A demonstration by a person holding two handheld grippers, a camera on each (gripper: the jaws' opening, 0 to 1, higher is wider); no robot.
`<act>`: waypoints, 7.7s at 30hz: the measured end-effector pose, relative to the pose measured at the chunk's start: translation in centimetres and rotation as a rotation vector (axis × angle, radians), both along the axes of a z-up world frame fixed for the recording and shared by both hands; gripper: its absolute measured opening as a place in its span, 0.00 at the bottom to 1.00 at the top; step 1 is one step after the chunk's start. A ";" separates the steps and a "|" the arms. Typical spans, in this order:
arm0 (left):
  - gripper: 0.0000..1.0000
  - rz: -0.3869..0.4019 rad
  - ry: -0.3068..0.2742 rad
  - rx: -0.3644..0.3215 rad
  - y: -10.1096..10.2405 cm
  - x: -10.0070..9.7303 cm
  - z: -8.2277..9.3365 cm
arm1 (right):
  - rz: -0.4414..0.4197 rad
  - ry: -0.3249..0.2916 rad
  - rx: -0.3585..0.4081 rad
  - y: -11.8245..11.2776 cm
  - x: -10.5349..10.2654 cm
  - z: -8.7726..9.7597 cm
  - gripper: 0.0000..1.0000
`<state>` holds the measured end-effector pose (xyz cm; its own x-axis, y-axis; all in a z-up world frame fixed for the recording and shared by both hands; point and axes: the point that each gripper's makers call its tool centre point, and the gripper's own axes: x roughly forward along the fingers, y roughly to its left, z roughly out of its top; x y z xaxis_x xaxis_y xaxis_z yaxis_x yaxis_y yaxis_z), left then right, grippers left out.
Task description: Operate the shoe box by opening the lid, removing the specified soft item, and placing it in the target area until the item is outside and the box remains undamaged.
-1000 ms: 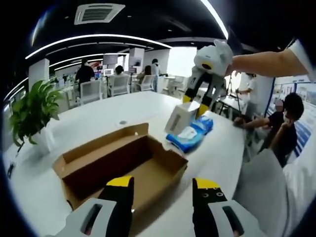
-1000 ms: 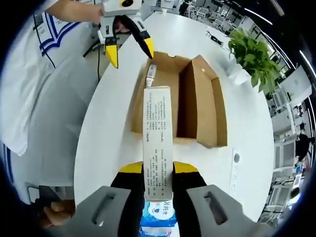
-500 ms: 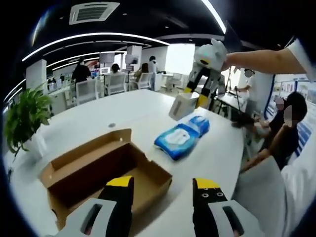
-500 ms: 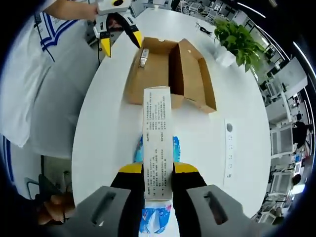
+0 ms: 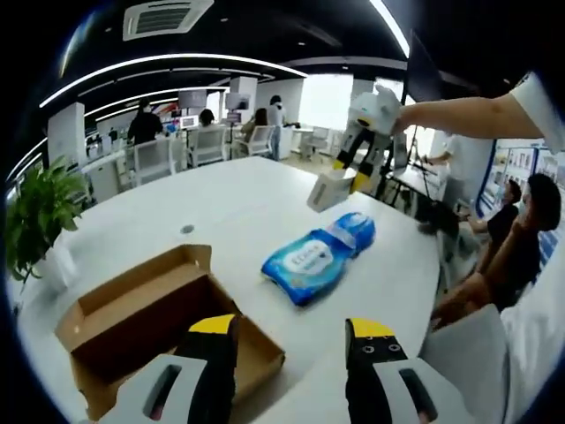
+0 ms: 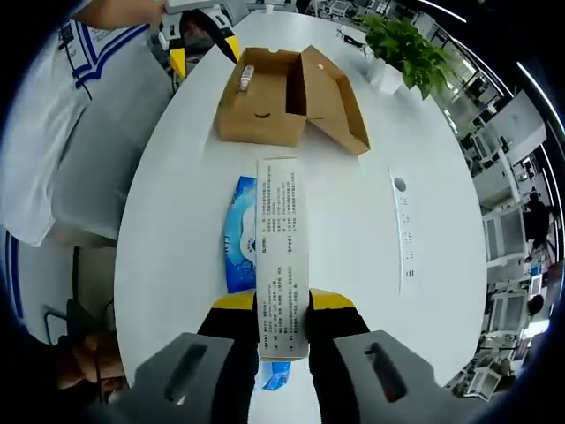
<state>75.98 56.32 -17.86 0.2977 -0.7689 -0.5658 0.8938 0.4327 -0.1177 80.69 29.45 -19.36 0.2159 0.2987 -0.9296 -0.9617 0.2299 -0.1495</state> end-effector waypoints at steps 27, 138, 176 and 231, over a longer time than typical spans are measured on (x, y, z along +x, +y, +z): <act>0.50 -0.002 0.048 0.082 -4.1 -1.6 0.2 | -0.061 0.112 -0.084 -12.5 2.3 -9.1 0.18; 0.53 -0.093 -0.018 0.017 4.7 -2.1 4.3 | -0.312 0.079 0.085 -1.1 -7.9 1.2 0.68; 0.53 -0.172 -0.034 0.118 22.6 4.1 3.5 | -0.293 0.032 0.316 24.9 -6.6 -0.1 0.64; 0.48 -0.746 0.150 0.532 21.3 9.0 -10.4 | -0.404 0.066 0.510 30.0 -5.3 -3.2 0.55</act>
<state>84.93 77.62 -28.30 -0.2744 -0.3606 -0.8914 0.9541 -0.2178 -0.2055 75.41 59.47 -22.55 0.3512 0.6128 -0.7079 -0.7880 0.6018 0.1301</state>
